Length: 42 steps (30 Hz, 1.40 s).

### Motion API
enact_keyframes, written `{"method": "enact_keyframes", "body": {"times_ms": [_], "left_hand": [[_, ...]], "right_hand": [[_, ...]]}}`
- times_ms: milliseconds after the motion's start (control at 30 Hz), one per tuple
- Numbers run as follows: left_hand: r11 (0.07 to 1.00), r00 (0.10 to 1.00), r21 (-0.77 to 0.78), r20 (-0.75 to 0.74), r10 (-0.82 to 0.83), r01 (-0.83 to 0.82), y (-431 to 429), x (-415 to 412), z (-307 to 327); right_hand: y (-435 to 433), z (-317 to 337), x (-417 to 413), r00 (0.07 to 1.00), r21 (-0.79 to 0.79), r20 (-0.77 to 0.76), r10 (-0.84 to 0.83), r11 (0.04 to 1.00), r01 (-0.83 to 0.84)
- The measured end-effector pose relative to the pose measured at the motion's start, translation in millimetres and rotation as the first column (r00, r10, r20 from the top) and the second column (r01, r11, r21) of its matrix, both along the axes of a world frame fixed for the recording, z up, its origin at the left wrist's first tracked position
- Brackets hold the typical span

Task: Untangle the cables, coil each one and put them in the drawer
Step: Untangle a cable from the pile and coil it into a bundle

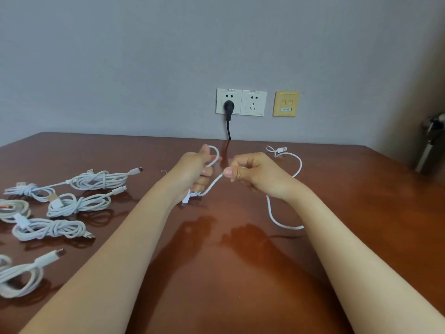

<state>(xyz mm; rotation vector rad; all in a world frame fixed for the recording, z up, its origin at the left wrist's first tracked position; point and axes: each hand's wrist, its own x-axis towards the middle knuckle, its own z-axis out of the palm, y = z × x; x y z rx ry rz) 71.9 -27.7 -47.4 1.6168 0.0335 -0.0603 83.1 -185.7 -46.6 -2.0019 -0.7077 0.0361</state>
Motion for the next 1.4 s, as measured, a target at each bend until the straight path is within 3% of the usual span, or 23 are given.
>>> {"method": "enact_keyframes", "body": {"times_ms": [100, 200, 333, 467, 733, 933, 1033, 1167, 1400], "left_hand": [[0.99, 0.995, 0.102, -0.022, -0.097, 0.099, -9.6, -3.4, -3.3], [0.969, 0.965, 0.015, -0.097, -0.242, 0.245, -17.6, -8.4, -3.2], [0.918, 0.913, 0.008, -0.105, -0.394, 0.397, -17.9, -12.6, -2.8], [0.87, 0.871, 0.058, -0.071, -0.486, 0.49, -16.5, -14.5, -4.7], [0.947, 0.948, -0.054, 0.018, -0.318, 0.318, -18.6, -16.0, -6.0], [0.959, 0.992, -0.26, 0.074, -0.099, 0.115, -12.2, -9.0, -3.8], [0.952, 0.997, -0.304, 0.082, 0.011, 0.014, -8.7, -4.3, -4.0], [0.977, 0.983, -0.197, 0.145, 0.113, -0.084, -10.2, -0.8, -6.2], [0.989, 0.949, -0.018, 0.282, 0.144, -0.145, -14.0, 0.2, -11.7]], "right_hand": [[7.7, 1.1, -1.6, 0.989, 0.02, 0.138, -0.058, 0.998, 0.056], [8.8, 0.5, -0.5, 0.968, 0.114, 0.173, -0.18, 0.98, 0.162], [8.0, 2.9, -2.2, 0.906, 0.005, 0.283, -0.314, 0.945, 0.326], [5.0, 4.9, 0.4, 0.935, 0.115, 0.166, -0.314, 0.948, 0.298], [2.1, 3.6, 2.2, 0.954, 0.273, 0.02, -0.299, 0.92, 0.282], [-0.8, -1.8, -0.3, 0.992, 0.235, -0.025, -0.124, 0.964, 0.126], [2.3, -3.5, -0.3, 0.991, 0.198, -0.056, -0.12, 0.972, 0.129], [9.5, -6.0, -2.4, 0.967, 0.066, 0.092, -0.236, 0.971, 0.23], [27.8, -12.8, -9.5, 0.895, 0.021, 0.317, -0.314, 0.946, 0.324]]}}
